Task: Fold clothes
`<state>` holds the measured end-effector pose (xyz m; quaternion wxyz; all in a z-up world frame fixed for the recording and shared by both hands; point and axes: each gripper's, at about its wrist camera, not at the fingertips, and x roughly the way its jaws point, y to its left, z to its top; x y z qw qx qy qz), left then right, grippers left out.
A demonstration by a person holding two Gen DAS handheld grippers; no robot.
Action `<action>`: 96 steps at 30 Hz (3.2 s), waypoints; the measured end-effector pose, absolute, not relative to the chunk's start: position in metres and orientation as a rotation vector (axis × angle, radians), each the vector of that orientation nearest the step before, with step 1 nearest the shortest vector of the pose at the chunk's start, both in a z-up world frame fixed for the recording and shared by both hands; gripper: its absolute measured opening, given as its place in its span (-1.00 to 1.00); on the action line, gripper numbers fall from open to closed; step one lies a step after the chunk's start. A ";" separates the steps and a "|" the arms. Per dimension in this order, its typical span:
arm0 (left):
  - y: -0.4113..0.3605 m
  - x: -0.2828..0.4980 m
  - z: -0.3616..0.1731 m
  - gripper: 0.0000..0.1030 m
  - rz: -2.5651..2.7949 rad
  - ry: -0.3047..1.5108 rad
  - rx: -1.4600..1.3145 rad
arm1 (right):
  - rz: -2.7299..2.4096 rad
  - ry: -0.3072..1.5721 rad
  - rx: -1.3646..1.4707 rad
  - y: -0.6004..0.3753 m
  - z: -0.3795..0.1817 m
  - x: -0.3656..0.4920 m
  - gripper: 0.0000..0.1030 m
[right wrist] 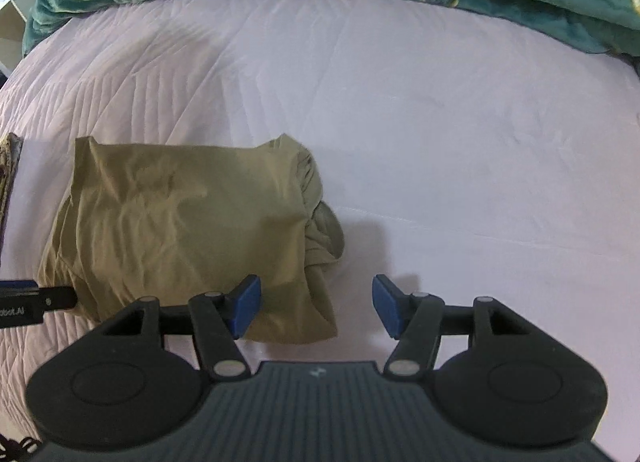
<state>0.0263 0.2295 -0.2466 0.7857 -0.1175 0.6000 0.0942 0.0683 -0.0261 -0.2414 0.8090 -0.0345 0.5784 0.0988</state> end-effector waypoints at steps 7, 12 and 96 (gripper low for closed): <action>0.225 0.033 -0.262 0.29 0.160 1.310 -0.264 | 0.236 1.283 -0.043 -0.029 -0.258 0.072 0.20; 0.220 0.037 -0.275 0.29 0.180 1.329 -0.254 | 0.251 1.321 -0.020 -0.030 -0.271 0.074 0.21; 0.123 -0.037 0.001 0.25 -0.100 1.132 0.020 | 0.016 1.072 0.167 -0.128 -0.022 -0.066 0.12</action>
